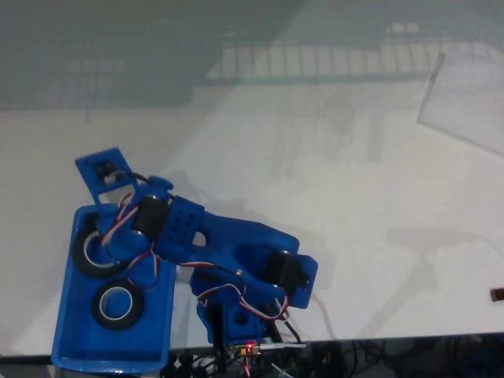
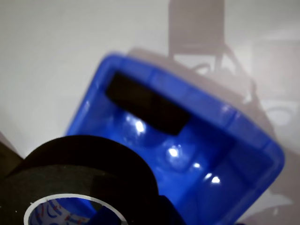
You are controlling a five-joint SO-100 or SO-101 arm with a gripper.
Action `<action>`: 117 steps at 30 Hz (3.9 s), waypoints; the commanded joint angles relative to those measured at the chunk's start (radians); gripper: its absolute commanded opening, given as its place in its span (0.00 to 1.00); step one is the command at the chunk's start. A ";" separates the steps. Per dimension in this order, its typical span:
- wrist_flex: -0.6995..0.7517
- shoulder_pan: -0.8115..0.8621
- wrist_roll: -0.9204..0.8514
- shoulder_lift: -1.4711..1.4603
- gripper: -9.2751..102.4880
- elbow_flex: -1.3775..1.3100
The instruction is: Grasp all tape and put them in the bin.
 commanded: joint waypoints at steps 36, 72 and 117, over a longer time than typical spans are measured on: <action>-0.304 0.126 0.167 0.060 0.39 0.040; -0.802 1.325 0.621 0.730 0.18 0.834; -0.597 1.293 0.603 0.781 0.08 0.907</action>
